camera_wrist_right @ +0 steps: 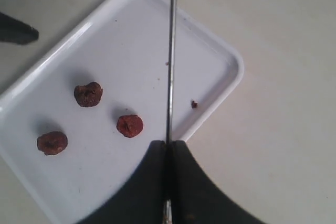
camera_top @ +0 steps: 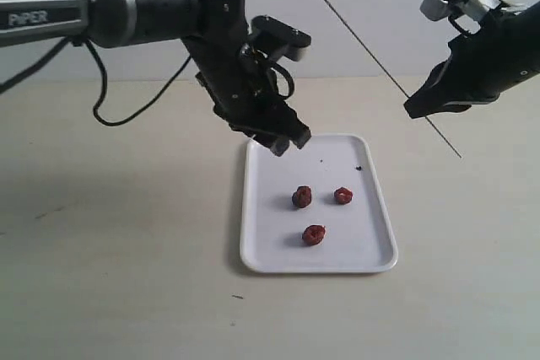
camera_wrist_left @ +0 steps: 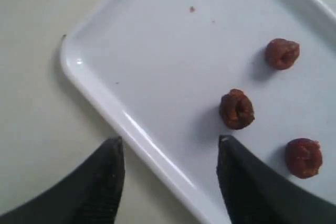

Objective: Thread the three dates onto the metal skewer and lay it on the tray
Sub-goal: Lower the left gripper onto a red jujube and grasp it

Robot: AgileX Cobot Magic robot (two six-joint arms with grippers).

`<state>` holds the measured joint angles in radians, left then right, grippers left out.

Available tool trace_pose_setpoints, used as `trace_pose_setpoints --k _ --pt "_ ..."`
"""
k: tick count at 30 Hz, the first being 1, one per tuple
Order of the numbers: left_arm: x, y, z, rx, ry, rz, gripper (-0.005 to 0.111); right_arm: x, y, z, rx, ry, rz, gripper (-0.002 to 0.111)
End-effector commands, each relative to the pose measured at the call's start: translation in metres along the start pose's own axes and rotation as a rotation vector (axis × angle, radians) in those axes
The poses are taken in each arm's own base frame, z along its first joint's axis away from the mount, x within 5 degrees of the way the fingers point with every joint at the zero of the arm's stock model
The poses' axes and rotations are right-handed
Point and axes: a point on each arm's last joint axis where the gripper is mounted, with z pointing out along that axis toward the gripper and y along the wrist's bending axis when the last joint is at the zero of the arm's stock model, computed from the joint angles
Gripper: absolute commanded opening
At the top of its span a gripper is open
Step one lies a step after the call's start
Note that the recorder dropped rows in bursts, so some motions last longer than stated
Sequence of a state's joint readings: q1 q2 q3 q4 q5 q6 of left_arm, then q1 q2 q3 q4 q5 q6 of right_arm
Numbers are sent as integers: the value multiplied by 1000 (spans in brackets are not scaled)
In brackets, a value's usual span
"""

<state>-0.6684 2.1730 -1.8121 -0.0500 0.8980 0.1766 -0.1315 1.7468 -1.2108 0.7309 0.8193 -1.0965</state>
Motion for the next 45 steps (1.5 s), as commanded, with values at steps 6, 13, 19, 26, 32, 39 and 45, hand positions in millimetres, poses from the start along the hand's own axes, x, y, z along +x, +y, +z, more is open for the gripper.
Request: trace_pose_setpoints --k 6,13,19,26,32,39,45 --pt "-7 -21 44 61 135 57 54 5 -9 -1 75 62 28 0" --pt "-17 -29 55 98 107 53 54 4 -10 -2 96 49 34 0" --pt "-20 -35 58 174 90 62 54 4 -10 -2 96 41 40 0" --pt "-19 -31 59 130 99 75 54 2 -10 -1 88 29 55 0" --pt "-18 -30 62 122 105 76 54 2 -10 -1 87 26 58 0" --pt "-12 -31 79 127 140 74 54 2 -10 -1 92 21 59 0" --pt "-7 -31 90 130 165 72 54 1 -10 -1 91 11 68 0"
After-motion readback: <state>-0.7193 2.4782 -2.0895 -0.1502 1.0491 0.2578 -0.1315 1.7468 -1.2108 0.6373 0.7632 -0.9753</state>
